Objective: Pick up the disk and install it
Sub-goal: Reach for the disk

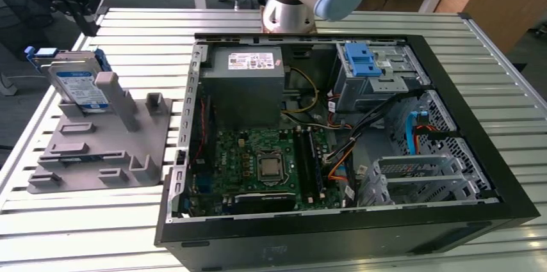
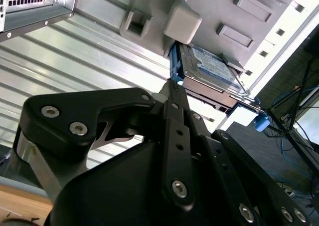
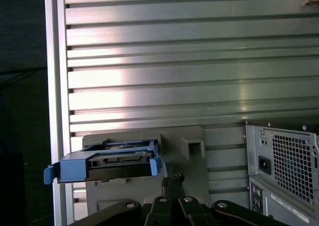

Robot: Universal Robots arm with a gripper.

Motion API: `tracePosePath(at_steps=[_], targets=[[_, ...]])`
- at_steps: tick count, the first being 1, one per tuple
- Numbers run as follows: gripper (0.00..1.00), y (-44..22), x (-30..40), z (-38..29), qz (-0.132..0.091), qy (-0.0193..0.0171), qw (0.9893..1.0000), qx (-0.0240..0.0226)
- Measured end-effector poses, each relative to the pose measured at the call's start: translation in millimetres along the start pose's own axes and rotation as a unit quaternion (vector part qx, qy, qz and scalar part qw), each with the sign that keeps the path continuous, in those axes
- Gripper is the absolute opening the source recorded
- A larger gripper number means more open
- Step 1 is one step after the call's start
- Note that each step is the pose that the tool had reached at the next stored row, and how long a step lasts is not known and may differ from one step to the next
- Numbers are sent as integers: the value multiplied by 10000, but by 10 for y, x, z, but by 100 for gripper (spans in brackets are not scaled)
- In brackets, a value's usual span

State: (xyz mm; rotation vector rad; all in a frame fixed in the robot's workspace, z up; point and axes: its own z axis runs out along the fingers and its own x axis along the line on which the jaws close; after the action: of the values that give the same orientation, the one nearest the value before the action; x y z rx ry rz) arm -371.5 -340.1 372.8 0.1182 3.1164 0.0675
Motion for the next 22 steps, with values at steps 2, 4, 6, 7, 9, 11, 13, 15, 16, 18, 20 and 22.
tracePosePath(at_steps=[2,4,6,7,9,11,13,15,16,18,20,22], targets=[[11,-1,28,1,0,0,10000,0],[11,-2,60,0,0,1,10000,0],[11,-3,93,0,0,1,10000,0],[11,-3,112,0,0,0,10000,0],[11,1,150,1,0,0,10000,0],[11,16,200,3,0,1,10000,0],[11,38,275,11,0,1,10000,0],[11,62,367,24,0,0,10000,0],[11,72,418,32,0,0,10000,0],[11,84,509,42,1,1,10000,0],[11,77,588,49,0,0,10000,0],[11,70,625,52,0,0,10000,0]])
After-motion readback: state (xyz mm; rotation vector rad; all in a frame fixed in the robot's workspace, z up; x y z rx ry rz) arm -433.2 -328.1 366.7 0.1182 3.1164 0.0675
